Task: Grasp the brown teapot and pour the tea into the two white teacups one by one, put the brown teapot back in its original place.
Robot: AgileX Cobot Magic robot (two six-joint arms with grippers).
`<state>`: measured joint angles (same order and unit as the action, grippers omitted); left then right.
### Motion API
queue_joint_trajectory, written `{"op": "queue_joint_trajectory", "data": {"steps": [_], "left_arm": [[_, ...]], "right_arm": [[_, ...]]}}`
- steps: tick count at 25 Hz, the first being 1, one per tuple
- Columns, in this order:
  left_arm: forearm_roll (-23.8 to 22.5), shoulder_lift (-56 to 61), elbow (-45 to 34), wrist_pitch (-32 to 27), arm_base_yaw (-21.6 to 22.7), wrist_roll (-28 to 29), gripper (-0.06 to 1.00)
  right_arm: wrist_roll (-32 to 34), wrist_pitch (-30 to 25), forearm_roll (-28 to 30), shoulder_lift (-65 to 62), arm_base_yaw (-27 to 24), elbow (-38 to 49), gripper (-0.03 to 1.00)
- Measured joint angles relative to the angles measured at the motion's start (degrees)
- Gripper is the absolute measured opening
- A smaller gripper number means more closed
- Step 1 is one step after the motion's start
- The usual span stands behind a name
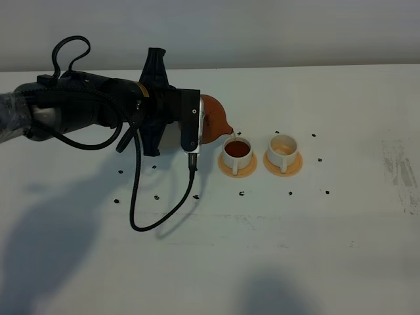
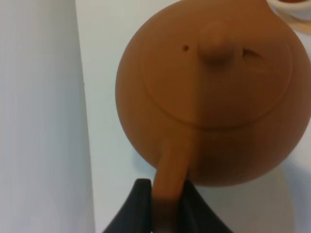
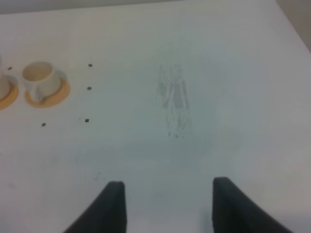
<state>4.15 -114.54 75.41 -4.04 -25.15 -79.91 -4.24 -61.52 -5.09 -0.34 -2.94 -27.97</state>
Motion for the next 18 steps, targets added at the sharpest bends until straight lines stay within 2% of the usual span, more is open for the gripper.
{"op": "queue_joint_trajectory", "data": {"steps": [4, 13, 18], "left_arm": [[0.1, 0.0, 0.0, -0.2, 0.0, 3.1, 0.08], [0.3, 0.0, 0.0, -0.5, 0.0, 3.6, 0.08], [4.7, 0.1, 0.0, -1.5, 0.0, 3.6, 0.08]], "right_arm": [[0.0, 0.0, 0.0, 0.0, 0.0, 0.0, 0.43], [0.0, 0.0, 0.0, 0.0, 0.0, 0.0, 0.43], [0.0, 0.0, 0.0, 0.0, 0.0, 0.0, 0.43]]}}
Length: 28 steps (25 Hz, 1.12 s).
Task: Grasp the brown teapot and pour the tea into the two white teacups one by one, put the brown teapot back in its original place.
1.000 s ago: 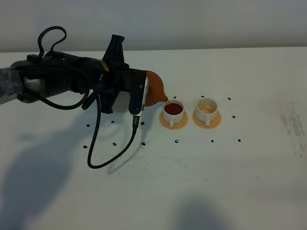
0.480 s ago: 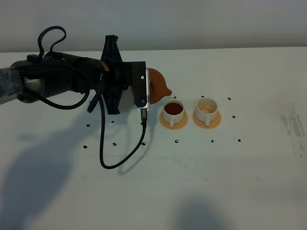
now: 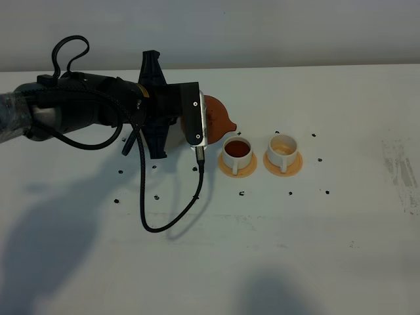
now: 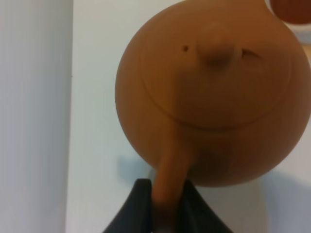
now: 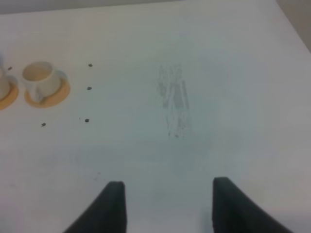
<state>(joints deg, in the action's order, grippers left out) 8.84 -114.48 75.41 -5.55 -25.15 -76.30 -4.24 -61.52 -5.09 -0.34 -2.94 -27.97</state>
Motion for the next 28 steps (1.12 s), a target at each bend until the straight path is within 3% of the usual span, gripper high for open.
{"op": "queue_joint_trajectory", "data": {"steps": [6, 9, 18, 28], "left_arm": [[6.8, 2.5, 0.0, -1.0, 0.1, 0.8, 0.08], [9.9, 4.1, 0.0, -2.8, 0.7, 4.0, 0.08], [12.8, 7.8, -1.1, -11.2, 2.8, 17.9, 0.08], [17.2, 8.5, -9.3, -10.1, 3.9, 19.9, 0.08]], "right_arm": [[0.0, 0.0, 0.0, 0.0, 0.0, 0.0, 0.43], [0.0, 0.0, 0.0, 0.0, 0.0, 0.0, 0.43], [0.0, 0.0, 0.0, 0.0, 0.0, 0.0, 0.43], [0.0, 0.0, 0.0, 0.0, 0.0, 0.0, 0.43]]}}
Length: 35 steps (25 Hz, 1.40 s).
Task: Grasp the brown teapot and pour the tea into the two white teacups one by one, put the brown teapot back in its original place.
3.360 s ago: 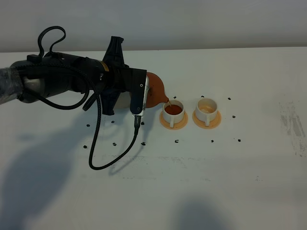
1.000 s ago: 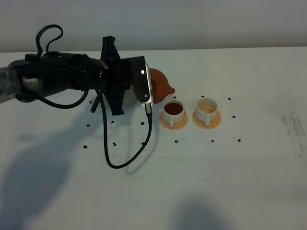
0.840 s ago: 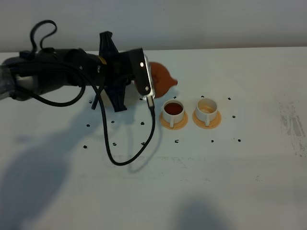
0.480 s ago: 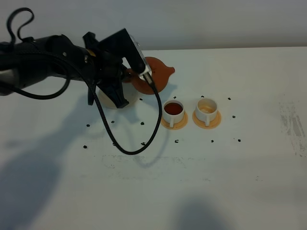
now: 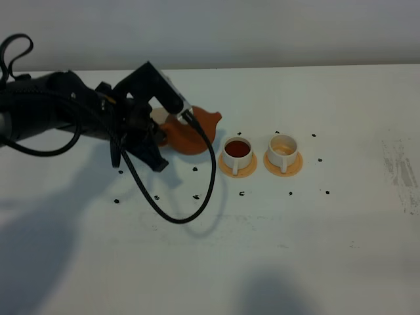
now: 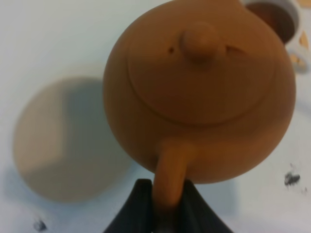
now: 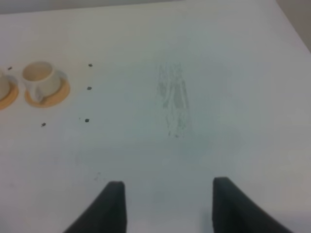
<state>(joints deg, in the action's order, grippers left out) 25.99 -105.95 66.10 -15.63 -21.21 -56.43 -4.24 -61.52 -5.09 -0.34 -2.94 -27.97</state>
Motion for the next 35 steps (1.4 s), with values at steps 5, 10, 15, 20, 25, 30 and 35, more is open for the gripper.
{"op": "queue_joint_trajectory", "data": {"steps": [5, 10, 15, 20, 25, 30, 35], "left_arm": [[2.1, 0.0, -3.9, 3.6, 0.0, 0.0, 0.08], [3.6, 0.0, -7.4, 6.8, 0.0, 0.0, 0.08], [4.6, -0.7, -8.7, 7.6, 0.0, 0.0, 0.08], [5.3, -2.6, -8.9, 7.7, 0.0, 0.0, 0.08], [5.9, -3.7, -9.0, 7.9, 0.0, 0.0, 0.08], [6.1, -2.8, -9.0, 8.7, 0.0, -0.9, 0.08], [6.1, 0.2, -9.0, 8.8, 0.0, -2.4, 0.08]], "right_arm": [[0.0, 0.0, 0.0, 0.0, 0.0, 0.0, 0.43], [0.0, 0.0, 0.0, 0.0, 0.0, 0.0, 0.43], [0.0, 0.0, 0.0, 0.0, 0.0, 0.0, 0.43], [0.0, 0.0, 0.0, 0.0, 0.0, 0.0, 0.43], [0.0, 0.0, 0.0, 0.0, 0.0, 0.0, 0.43], [0.0, 0.0, 0.0, 0.0, 0.0, 0.0, 0.43], [0.0, 0.0, 0.0, 0.0, 0.0, 0.0, 0.43]]}}
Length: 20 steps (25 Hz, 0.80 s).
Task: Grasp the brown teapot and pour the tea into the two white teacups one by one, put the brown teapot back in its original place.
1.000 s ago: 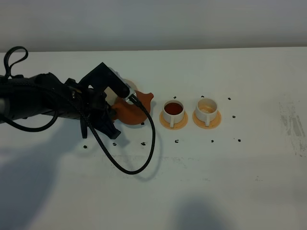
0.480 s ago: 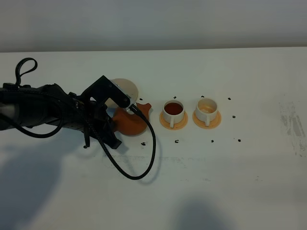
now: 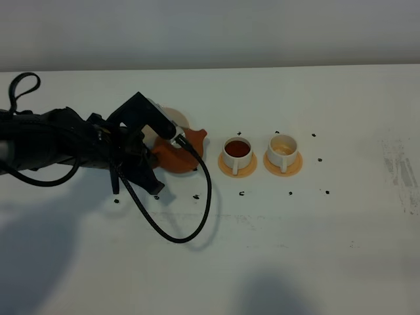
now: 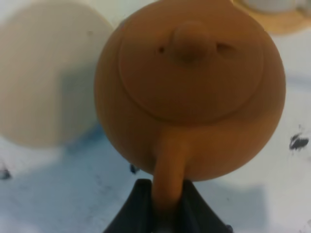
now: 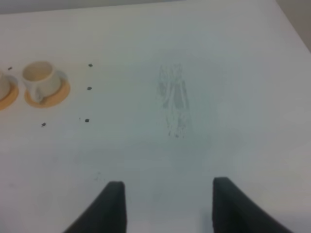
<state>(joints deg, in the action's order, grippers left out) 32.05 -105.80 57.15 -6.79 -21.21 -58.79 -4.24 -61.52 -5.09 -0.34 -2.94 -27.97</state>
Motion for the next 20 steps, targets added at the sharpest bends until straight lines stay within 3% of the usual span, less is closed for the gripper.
{"op": "queue_joint_trajectory", "data": {"steps": [10, 20], "left_arm": [[-5.2, 0.2, 13.7, -10.5, 0.0, -0.6, 0.08], [-11.5, -9.9, 33.1, -24.2, -2.0, -1.0, 0.08]], "right_arm": [[0.0, 0.0, 0.0, 0.0, 0.0, 0.0, 0.43], [0.0, 0.0, 0.0, 0.0, 0.0, 0.0, 0.43]]}}
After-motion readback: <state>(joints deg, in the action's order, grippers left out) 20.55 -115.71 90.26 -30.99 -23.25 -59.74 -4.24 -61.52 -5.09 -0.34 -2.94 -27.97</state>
